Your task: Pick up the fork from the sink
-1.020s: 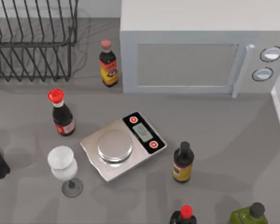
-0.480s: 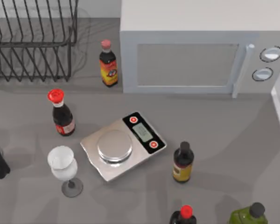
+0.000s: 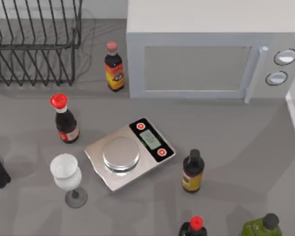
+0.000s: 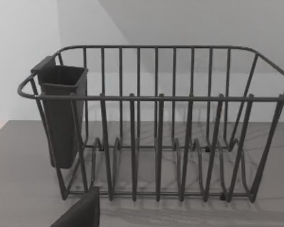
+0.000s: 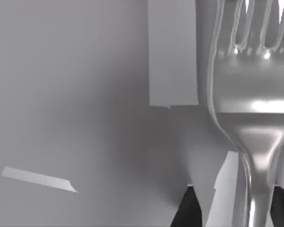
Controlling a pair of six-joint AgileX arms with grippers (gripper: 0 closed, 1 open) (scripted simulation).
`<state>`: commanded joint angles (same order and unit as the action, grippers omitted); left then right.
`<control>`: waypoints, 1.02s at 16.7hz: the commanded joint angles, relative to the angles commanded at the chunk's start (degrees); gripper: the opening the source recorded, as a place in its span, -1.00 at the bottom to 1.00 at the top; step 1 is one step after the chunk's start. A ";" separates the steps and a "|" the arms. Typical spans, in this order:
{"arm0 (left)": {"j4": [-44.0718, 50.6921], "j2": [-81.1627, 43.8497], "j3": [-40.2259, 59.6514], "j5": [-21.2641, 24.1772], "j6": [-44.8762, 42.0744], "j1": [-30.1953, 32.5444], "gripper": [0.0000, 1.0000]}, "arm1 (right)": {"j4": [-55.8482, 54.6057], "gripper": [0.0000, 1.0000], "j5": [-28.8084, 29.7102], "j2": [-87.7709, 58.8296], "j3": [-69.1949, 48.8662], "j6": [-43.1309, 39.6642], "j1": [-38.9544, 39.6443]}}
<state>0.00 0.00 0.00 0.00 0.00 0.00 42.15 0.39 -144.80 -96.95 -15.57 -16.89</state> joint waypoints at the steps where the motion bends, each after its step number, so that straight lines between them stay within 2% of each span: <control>1: 0.00 0.00 0.00 0.00 0.00 0.00 1.00 | 0.00 -1.00 0.00 0.00 0.00 0.00 0.00; 10: 0.00 0.00 0.00 0.00 0.00 0.00 1.00 | 1.79 -1.00 -0.74 3.02 -1.46 0.63 0.15; 17: 0.00 0.00 0.00 0.00 0.00 0.00 1.00 | 19.62 -1.00 -0.83 9.59 -11.83 0.46 0.04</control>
<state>0.00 0.00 0.00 0.00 0.00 0.00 61.77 -0.44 -135.21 -108.78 -15.11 -16.85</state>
